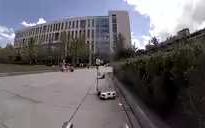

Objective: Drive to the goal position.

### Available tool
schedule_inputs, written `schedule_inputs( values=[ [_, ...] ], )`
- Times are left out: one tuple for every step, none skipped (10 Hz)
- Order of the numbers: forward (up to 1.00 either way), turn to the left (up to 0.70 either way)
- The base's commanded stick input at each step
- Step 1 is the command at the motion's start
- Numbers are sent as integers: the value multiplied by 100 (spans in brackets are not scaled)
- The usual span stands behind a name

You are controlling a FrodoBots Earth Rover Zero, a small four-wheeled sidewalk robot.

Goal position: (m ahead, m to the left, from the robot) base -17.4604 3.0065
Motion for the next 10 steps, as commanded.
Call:
schedule_inputs(
  values=[
    [5,1],
    [5,1],
    [5,0],
    [5,1],
    [5,1],
    [5,1],
    [5,1],
    [5,1],
    [5,1],
    [5,1]
  ],
)
